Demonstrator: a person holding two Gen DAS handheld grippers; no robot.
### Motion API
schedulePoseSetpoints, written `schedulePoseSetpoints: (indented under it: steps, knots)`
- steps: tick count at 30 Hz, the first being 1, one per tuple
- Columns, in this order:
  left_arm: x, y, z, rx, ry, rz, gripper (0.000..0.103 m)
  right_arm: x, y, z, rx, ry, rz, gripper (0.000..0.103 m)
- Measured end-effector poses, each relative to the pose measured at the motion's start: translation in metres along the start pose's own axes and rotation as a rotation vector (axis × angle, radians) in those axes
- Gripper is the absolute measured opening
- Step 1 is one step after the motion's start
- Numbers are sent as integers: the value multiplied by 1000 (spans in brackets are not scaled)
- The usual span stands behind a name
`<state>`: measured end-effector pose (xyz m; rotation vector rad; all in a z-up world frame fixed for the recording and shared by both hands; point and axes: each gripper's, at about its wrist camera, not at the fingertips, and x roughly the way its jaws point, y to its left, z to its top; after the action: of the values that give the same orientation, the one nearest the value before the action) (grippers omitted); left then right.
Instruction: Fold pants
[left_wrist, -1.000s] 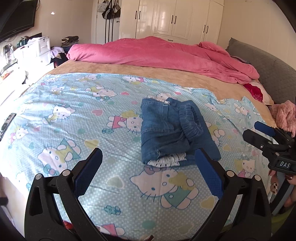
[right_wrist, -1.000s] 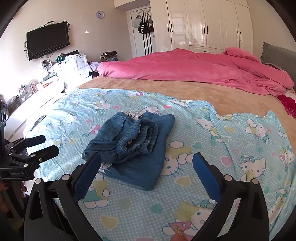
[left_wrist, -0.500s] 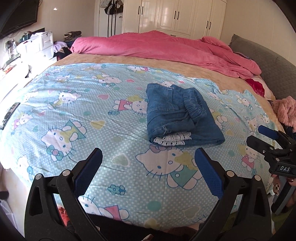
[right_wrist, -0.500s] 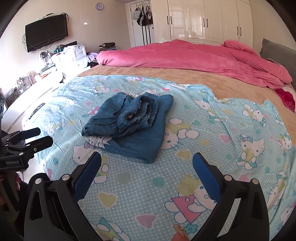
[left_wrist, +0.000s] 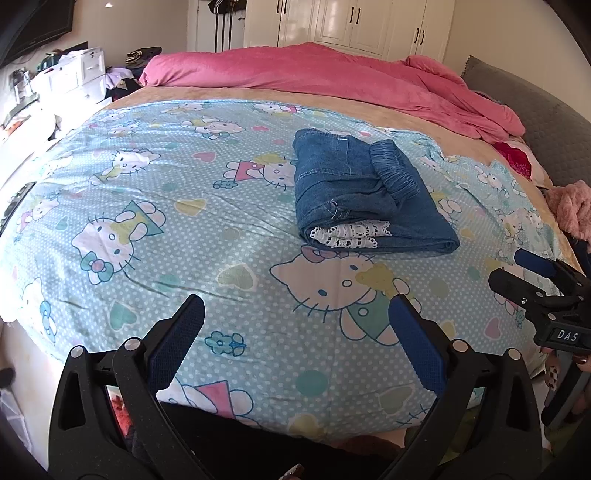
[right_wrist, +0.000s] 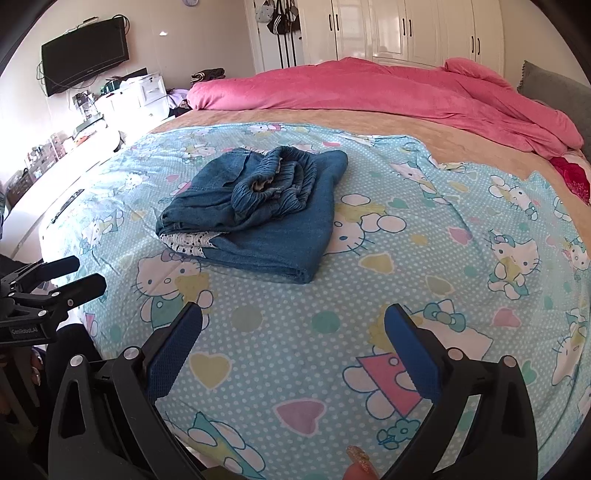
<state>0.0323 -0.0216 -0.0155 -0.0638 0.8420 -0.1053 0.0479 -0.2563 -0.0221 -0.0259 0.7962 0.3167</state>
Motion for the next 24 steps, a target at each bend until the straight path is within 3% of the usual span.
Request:
schedulePoseSetpoints:
  steps: [24]
  knots:
    - [1,11,-1,-32,12,12,94,13,4,1,-6,28,-6,99]
